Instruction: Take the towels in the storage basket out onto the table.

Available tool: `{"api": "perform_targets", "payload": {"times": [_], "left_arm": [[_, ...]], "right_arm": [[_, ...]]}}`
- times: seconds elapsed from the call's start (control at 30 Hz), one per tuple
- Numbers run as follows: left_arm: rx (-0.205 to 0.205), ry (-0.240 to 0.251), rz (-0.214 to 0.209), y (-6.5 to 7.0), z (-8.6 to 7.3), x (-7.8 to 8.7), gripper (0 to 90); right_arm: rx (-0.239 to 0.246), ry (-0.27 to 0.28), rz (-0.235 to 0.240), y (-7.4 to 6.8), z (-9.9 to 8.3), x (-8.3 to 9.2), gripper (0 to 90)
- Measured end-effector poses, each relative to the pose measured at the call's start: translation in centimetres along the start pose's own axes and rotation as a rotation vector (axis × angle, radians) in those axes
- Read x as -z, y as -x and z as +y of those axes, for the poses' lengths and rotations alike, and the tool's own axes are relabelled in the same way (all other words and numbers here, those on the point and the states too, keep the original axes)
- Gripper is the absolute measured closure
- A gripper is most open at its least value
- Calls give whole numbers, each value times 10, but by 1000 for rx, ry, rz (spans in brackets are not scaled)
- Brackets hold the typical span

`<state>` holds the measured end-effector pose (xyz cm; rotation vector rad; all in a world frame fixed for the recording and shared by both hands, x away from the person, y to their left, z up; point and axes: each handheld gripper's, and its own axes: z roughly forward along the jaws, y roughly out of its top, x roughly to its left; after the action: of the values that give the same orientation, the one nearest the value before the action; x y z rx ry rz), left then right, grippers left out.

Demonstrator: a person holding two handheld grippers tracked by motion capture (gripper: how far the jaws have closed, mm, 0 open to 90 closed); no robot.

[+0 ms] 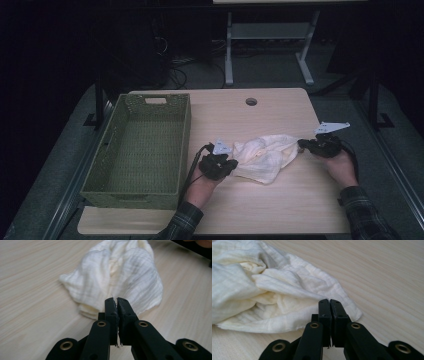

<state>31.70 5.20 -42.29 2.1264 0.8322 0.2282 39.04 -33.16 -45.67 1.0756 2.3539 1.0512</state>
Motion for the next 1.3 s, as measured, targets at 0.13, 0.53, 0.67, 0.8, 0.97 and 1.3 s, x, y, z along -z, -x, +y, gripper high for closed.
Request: {"api": "perform_targets", "payload": {"times": [0.13,0.53,0.67,0.8,0.97,1.3], "left_arm": [[38,10,34,-6,-2,3,868],[33,-11,38,-6,-6,-6,866],[27,-17,39,-4,-7,-9,864],[27,-25,37,-4,-7,-10,864],[15,-29,33,-3,-8,-12,864],[11,-37,25,-2,-8,-15,864]], "right_arm": [[17,-16,-33,0,0,1,879],[-20,62,17,-13,-2,26,741],[-1,55,122,-36,-3,27,747],[16,16,189,-57,-8,18,747],[57,-32,197,-75,-13,7,737],[82,-55,149,-77,-15,-6,849]]}}
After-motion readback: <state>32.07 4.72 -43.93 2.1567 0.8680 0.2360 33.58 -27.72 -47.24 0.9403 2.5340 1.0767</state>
